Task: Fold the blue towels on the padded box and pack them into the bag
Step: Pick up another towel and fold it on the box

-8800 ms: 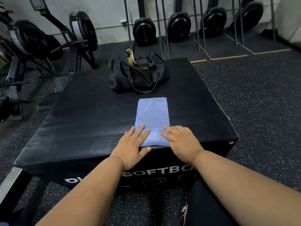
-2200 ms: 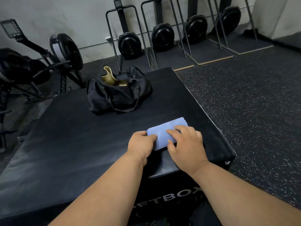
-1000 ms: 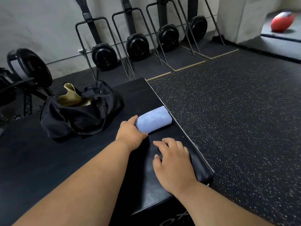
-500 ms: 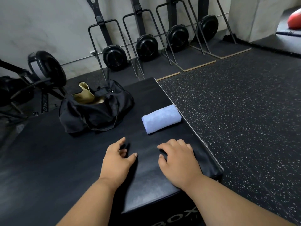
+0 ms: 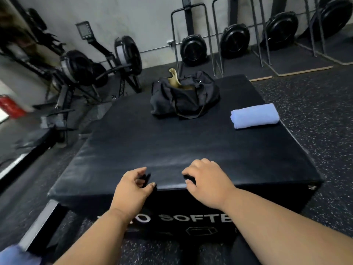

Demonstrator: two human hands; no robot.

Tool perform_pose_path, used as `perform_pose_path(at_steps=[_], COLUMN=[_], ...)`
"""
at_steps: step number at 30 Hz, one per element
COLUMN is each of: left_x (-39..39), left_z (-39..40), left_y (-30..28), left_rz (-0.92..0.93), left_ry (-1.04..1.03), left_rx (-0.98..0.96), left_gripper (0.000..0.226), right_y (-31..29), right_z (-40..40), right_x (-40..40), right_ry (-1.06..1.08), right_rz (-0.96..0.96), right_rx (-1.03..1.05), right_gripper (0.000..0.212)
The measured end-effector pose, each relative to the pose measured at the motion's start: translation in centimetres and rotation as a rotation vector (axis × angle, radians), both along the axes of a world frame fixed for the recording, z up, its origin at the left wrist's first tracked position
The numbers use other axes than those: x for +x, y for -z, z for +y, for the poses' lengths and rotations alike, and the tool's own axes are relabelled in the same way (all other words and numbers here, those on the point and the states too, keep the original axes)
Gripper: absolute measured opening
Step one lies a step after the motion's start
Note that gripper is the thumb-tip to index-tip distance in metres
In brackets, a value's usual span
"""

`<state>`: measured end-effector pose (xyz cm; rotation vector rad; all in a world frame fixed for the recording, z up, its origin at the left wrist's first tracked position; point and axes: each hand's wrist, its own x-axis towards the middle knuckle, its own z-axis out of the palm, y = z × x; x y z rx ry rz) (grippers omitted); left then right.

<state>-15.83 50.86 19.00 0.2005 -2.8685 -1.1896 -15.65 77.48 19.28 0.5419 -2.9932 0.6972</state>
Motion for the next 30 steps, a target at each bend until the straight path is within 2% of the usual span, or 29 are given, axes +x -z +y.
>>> perform_pose_path(at_steps=[7, 15, 17, 20, 21, 26, 30], left_x=[8.0, 16.9, 18.9, 21.2, 21.8, 22.0, 20.5], left_z=[-13.6, -27.2, -30.5, -36.4, -37.4, -38.8, -42.0], left_y=[0.4, 3.3, 5.3, 10.7, 11.5, 11.2, 13.2], left_rz=[-0.018, -0.208, -0.279, -0.367, -0.393, -0.449, -0.486], left_ry=[-0.253, -0.569, -0.655, -0.759, -0.787, -0.839, -0.843], left_rx=[-0.010, -0.015, -0.005, 0.074, 0.105, 0.150, 0.154], left_gripper=[0.055, 0.063, 0.070, 0.097, 0.100, 0.076, 0.074], right_y=[0.0, -0.8, -0.7, -1.0, -1.2, -1.2, -0.8], right_z=[-9.0, -20.4, -23.9, -29.2, -30.8, -38.1, -43.0], right_x=[1.9, 2.5, 2.3, 1.4, 1.0, -2.4, -5.3], right_ry=[-0.185, -0.396, -0.445, -0.527, -0.550, -0.643, -0.688], right_rz=[-0.006, -0.007, -0.008, 0.032, 0.046, 0.138, 0.186], right_rx=[0.114, 0.330, 0.351, 0.401, 0.429, 0.593, 0.637], right_gripper=[0.045, 0.062, 0.065, 0.068, 0.068, 0.069, 0.070])
